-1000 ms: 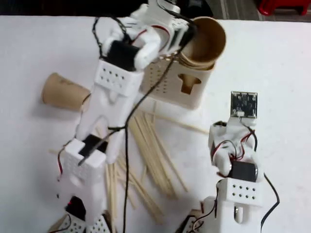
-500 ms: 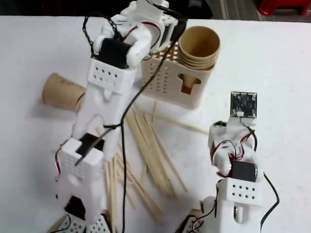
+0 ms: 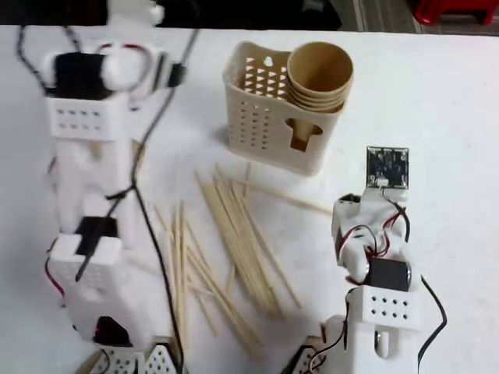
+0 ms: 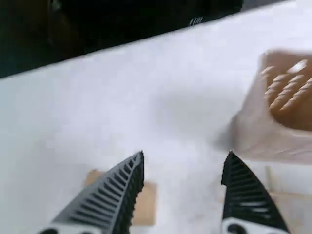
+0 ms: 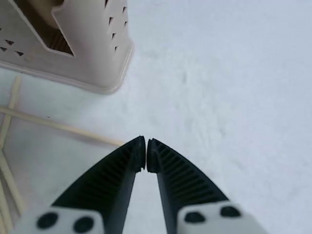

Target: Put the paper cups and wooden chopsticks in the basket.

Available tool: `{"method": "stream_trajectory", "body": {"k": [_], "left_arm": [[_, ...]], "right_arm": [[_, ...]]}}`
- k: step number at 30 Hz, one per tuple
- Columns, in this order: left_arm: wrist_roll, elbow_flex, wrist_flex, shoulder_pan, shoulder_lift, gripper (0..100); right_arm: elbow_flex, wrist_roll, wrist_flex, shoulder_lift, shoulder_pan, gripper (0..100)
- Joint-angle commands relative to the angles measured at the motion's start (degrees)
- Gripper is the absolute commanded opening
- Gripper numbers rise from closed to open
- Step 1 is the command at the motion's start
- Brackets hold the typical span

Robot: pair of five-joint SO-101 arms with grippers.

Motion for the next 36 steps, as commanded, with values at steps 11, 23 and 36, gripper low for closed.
{"method": "stream_trajectory", "body": {"k": [11,23,36], "left_arm": [[-32.4,18.8,1.1,-21.4,-3.2,28],[-53.6,28.3,-3.7,-31.1,-3.0,35],[-61.4,49.5,-24.4,-31.1,-3.0,35]], "right_arm": [[-0.4,0.3,-0.9,-0.6,-0.7,1.8],[-0.4,0.3,-0.9,-0.6,-0.7,1.8],[1.1,0.3,-2.1,-0.8,-2.5,1.8]]}}
